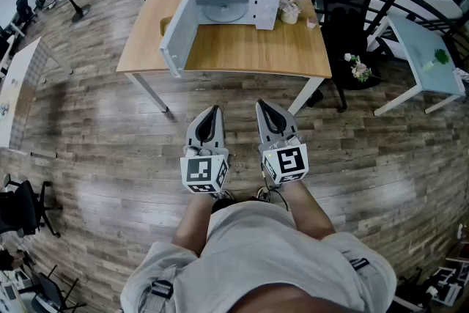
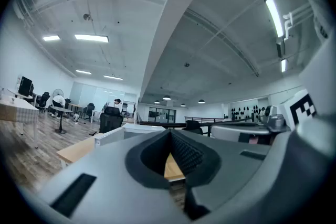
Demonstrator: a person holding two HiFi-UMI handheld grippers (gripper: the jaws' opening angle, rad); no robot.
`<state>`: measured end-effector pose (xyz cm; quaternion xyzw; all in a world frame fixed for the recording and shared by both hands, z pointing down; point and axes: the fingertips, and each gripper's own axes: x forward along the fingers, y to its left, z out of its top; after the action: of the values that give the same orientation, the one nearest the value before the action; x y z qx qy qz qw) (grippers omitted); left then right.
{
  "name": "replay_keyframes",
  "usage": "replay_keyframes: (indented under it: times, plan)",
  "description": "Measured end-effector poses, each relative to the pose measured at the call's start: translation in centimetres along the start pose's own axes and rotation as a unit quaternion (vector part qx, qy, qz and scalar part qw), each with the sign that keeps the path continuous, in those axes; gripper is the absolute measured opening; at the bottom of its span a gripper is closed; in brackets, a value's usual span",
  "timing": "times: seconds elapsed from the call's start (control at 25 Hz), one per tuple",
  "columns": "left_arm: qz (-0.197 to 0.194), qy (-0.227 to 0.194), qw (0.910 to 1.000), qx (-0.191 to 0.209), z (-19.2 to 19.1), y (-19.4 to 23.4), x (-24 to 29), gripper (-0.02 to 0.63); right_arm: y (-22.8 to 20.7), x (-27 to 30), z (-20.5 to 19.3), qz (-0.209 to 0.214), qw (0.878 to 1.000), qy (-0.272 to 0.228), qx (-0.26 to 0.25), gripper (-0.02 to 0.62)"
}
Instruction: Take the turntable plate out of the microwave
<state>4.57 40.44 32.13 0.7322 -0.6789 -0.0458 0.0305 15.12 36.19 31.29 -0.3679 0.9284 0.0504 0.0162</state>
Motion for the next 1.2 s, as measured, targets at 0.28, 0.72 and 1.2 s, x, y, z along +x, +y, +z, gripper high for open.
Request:
replay_keyframes:
  times: [0.28,0.72,1.2]
  plan:
    - [-0.010,0.007,0.9999,0.001,-0.5,1.4,-0.1,0.011,1.5,1.0,-0.8,-0.006,1.000,0.009,0.005,0.003]
    - [-0.046,0.011,0.9989,-0.001,-1.0,3.9,-0.2,0.011,3.0,2.1,-1.1,-0.048,0.999,0.014,0.010,0.005]
    - [-0.065,0.040,0.9968,-0.025,-3.3,5.1,0.2,0.057,4.3,2.9,-2.6,-0.045,0.998,0.033,0.012,0.049]
